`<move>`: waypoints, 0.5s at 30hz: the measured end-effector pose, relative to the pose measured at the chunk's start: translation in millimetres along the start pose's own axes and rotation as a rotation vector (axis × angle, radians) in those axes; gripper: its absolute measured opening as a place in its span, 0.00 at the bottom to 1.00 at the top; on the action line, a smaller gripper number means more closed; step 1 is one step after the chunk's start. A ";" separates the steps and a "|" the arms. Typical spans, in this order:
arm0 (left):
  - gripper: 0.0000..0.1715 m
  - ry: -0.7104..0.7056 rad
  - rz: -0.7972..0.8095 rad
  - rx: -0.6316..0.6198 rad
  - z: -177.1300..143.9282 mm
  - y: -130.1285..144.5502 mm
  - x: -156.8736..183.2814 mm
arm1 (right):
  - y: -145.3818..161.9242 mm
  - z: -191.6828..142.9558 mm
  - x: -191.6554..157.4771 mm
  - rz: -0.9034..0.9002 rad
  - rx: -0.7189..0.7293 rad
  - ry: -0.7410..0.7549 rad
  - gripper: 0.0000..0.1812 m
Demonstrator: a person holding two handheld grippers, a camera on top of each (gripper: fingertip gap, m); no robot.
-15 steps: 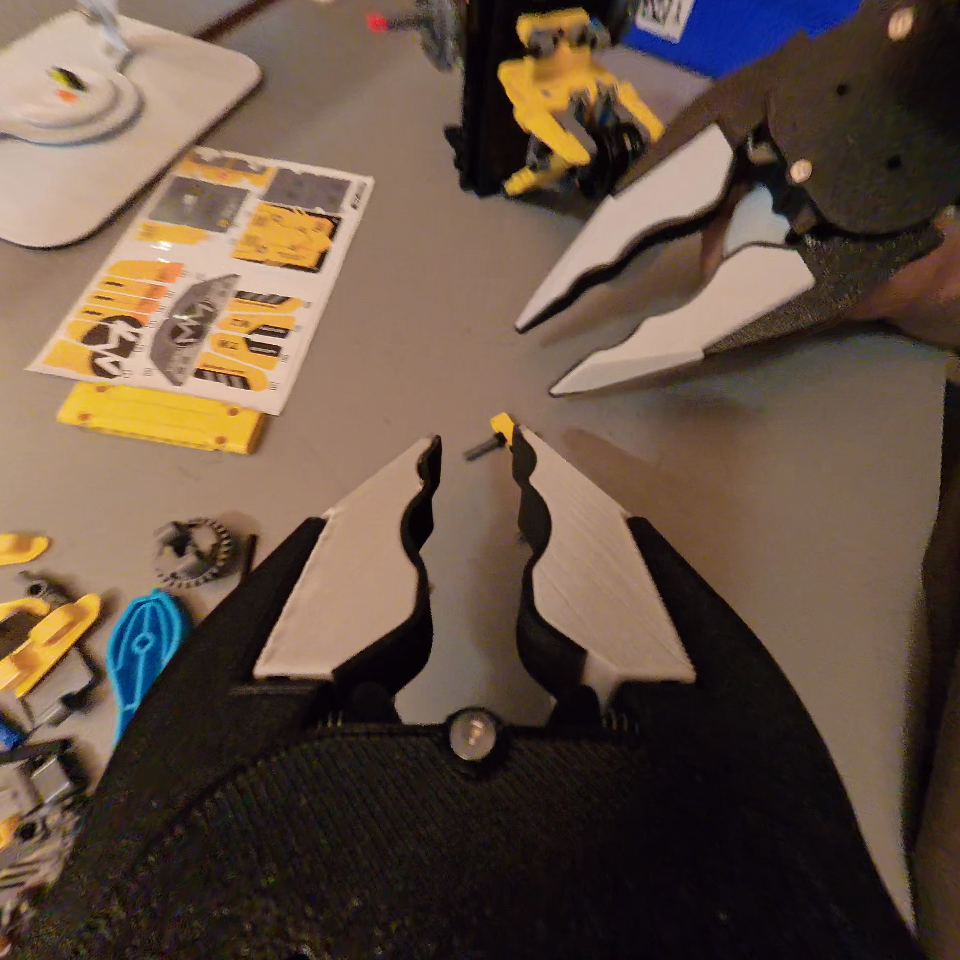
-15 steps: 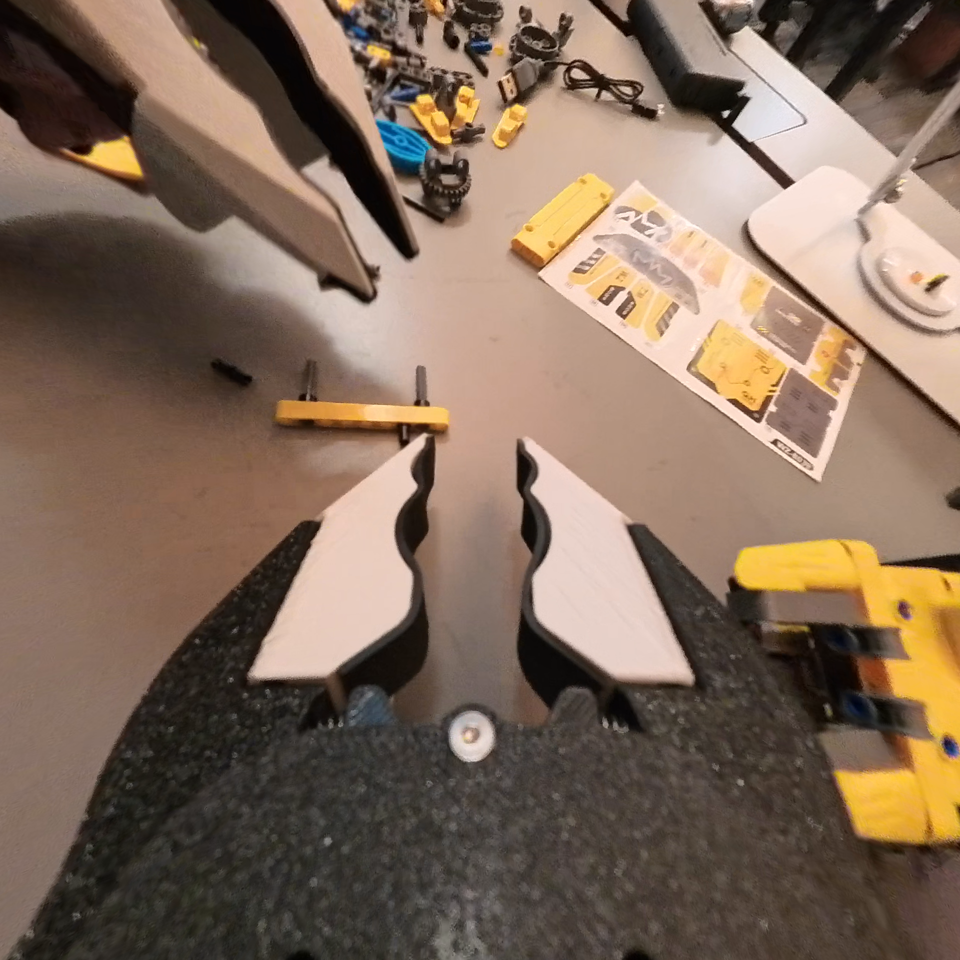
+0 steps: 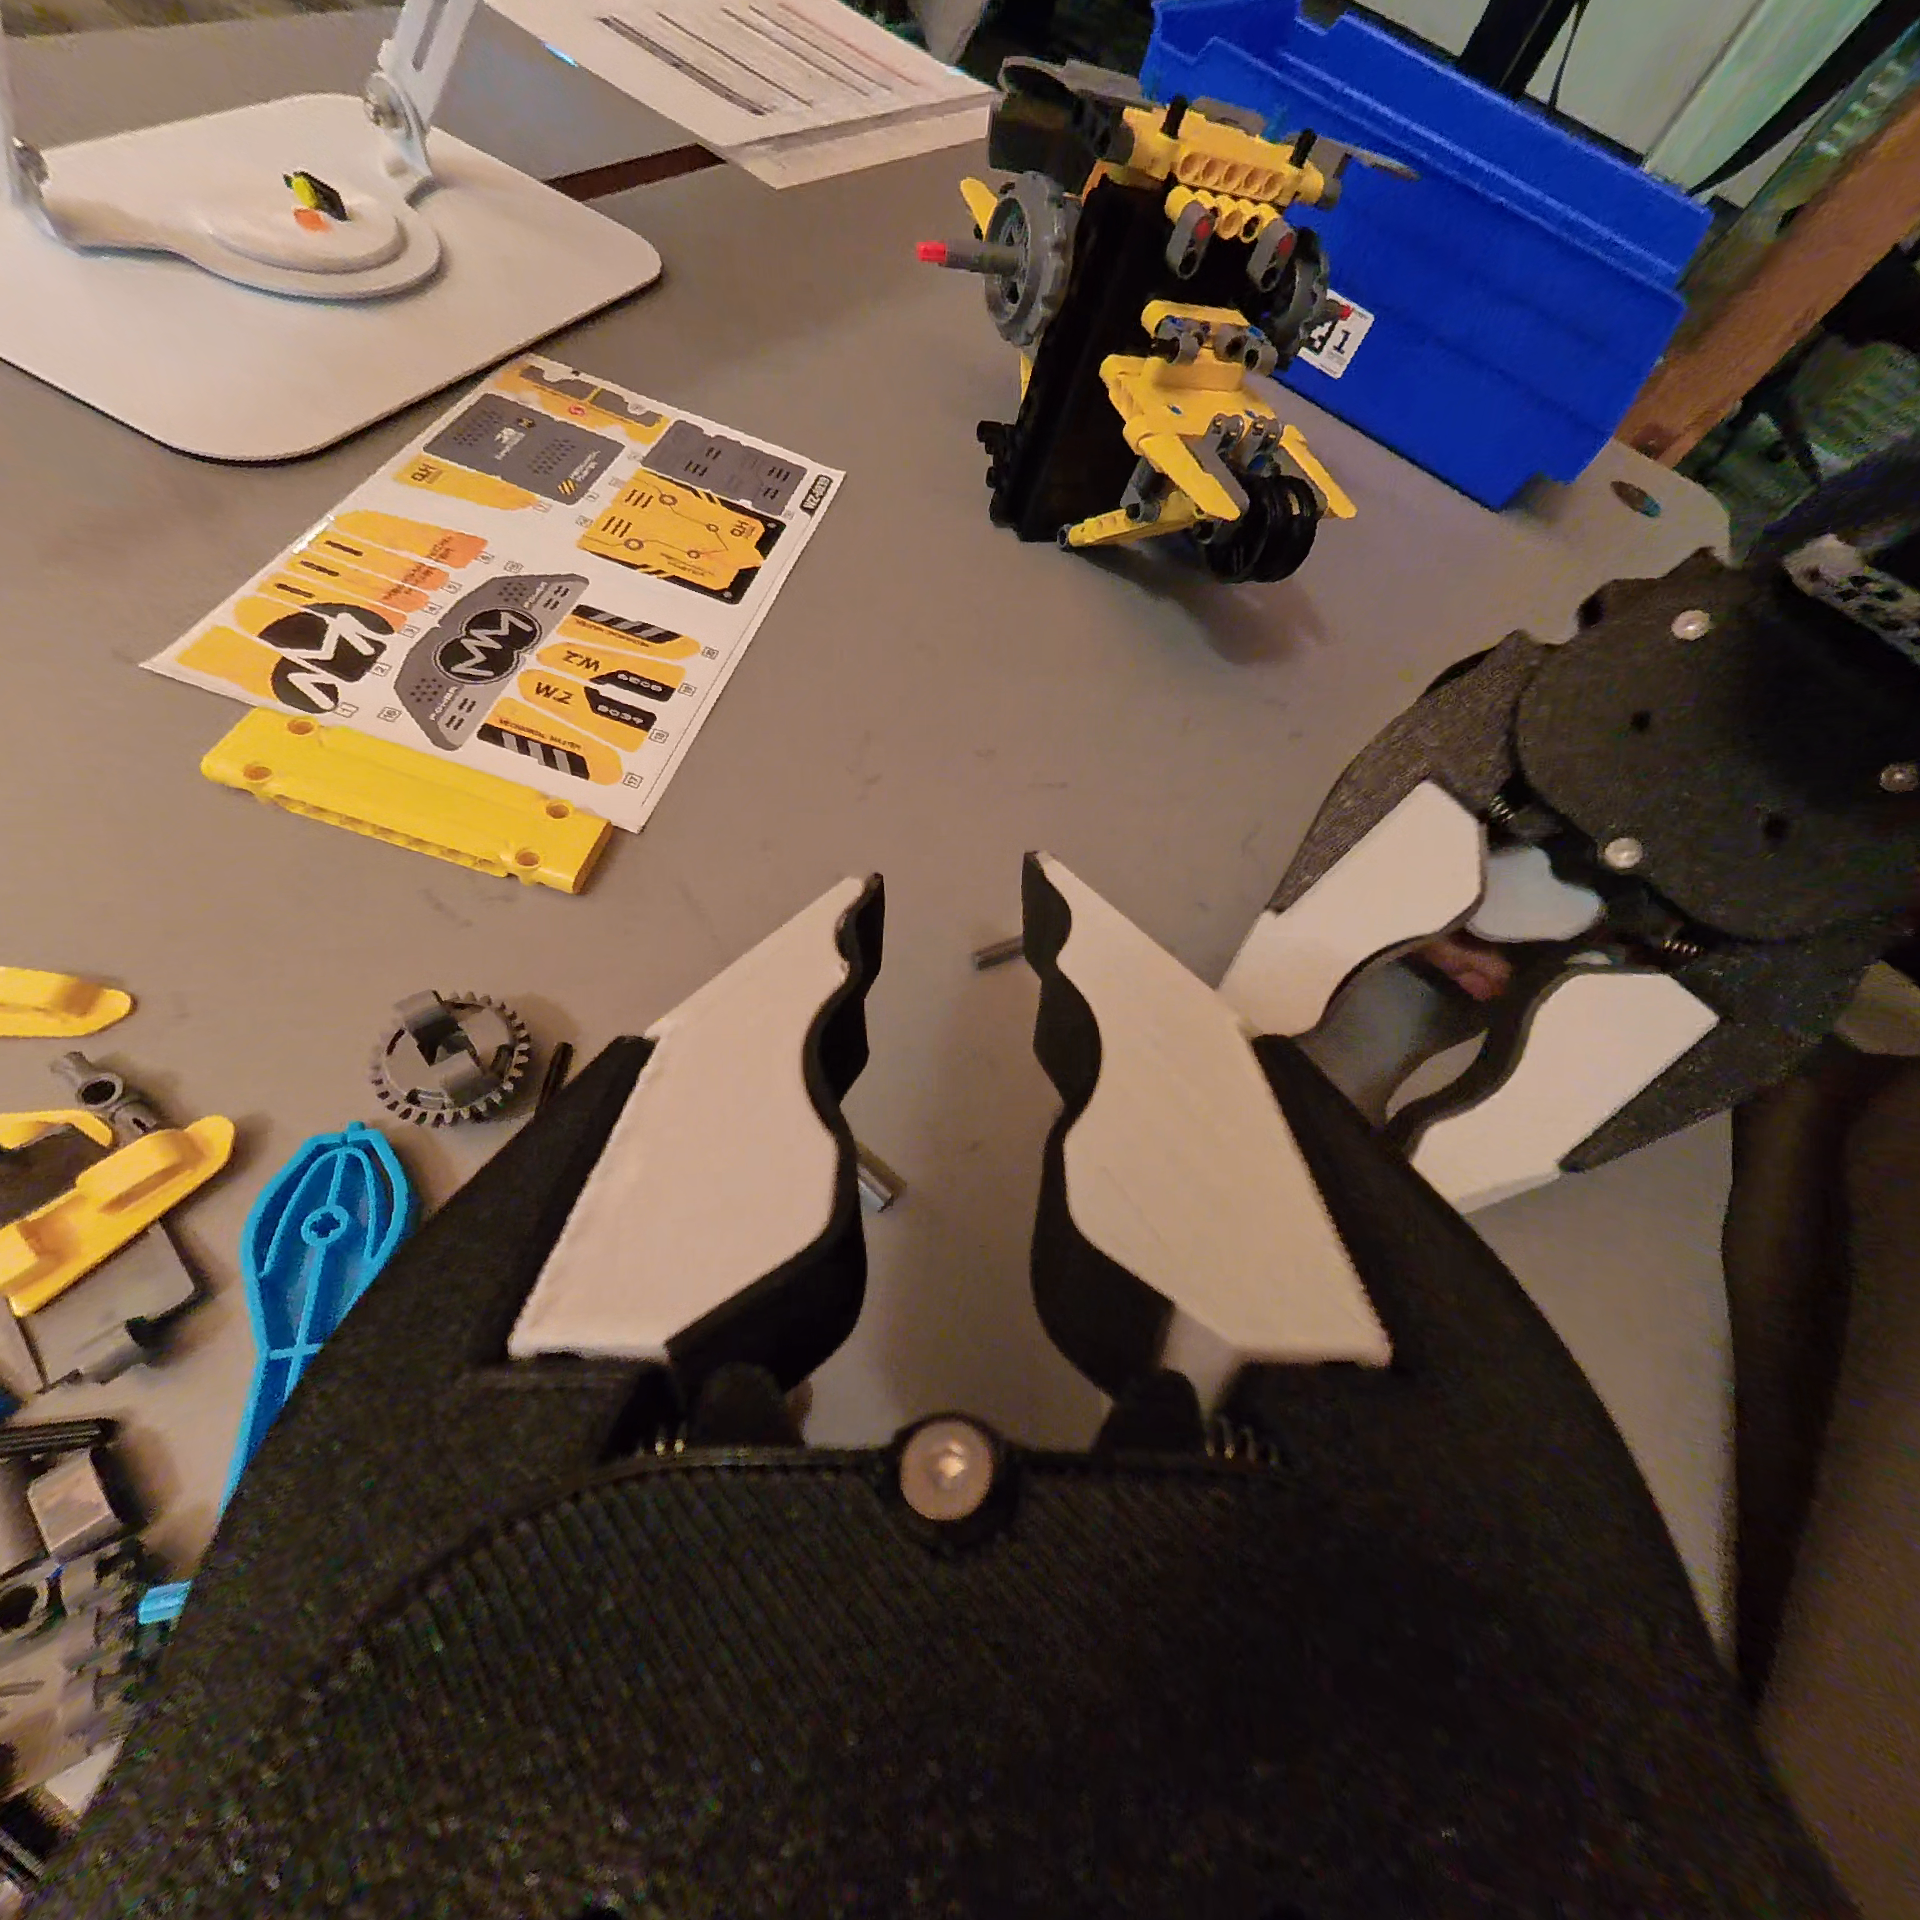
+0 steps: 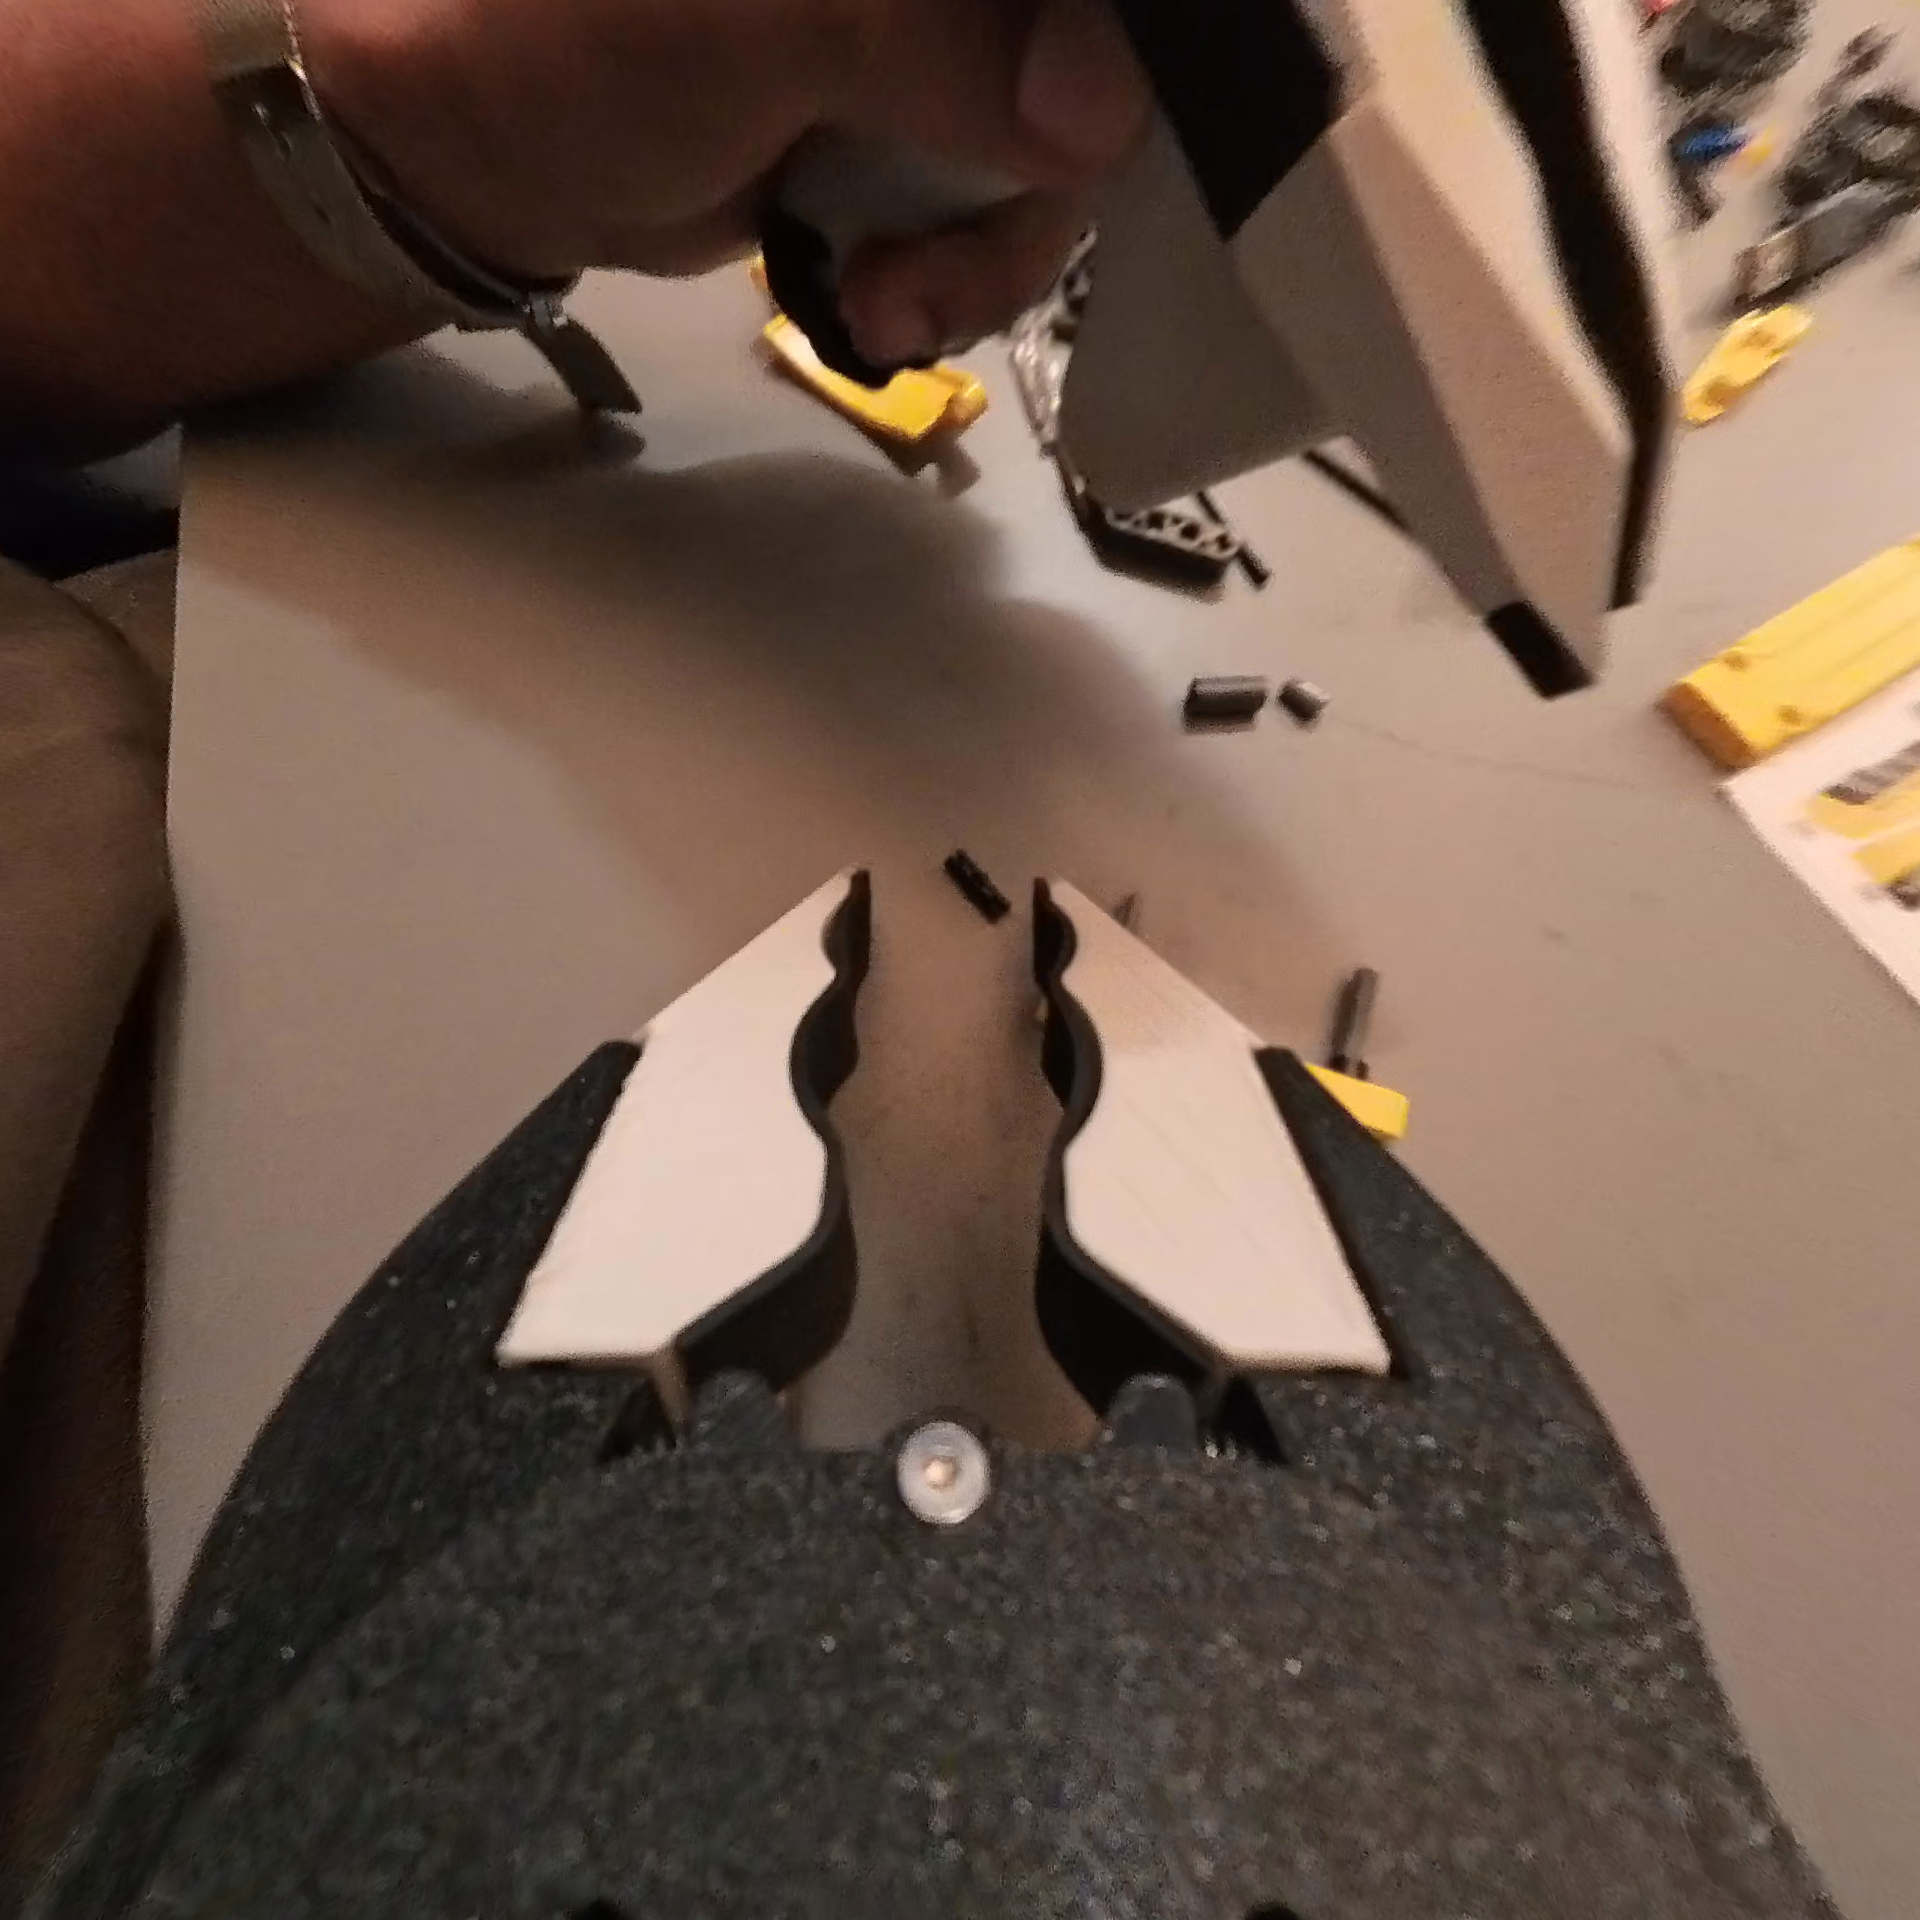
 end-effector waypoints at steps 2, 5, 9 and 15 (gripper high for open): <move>0.15 -0.002 -0.002 -0.004 0.2 1.7 -1.4 | 4.7 5.5 0.9 0.008 -0.044 -0.028 0.17; 0.15 0.000 -0.013 -0.001 -0.8 1.4 -2.8 | 6.5 6.7 2.0 -0.018 -0.052 -0.035 0.15; 0.15 0.008 -0.019 0.015 -1.7 -1.2 -1.4 | 6.7 7.1 0.4 -0.033 -0.054 -0.043 0.13; 0.15 0.010 -0.010 0.009 -0.7 -0.5 0.2 | 6.7 7.0 -3.9 -0.055 -0.059 -0.051 0.08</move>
Point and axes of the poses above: each gripper's, where its closed fingertips meet, z out along the fingers, y out of its underside, x = y × z across the jaws, the point moved 4 cm from there along -z, back along the fingers, and after that the axes turned 13 degrees about x, right-handed, at the moved point
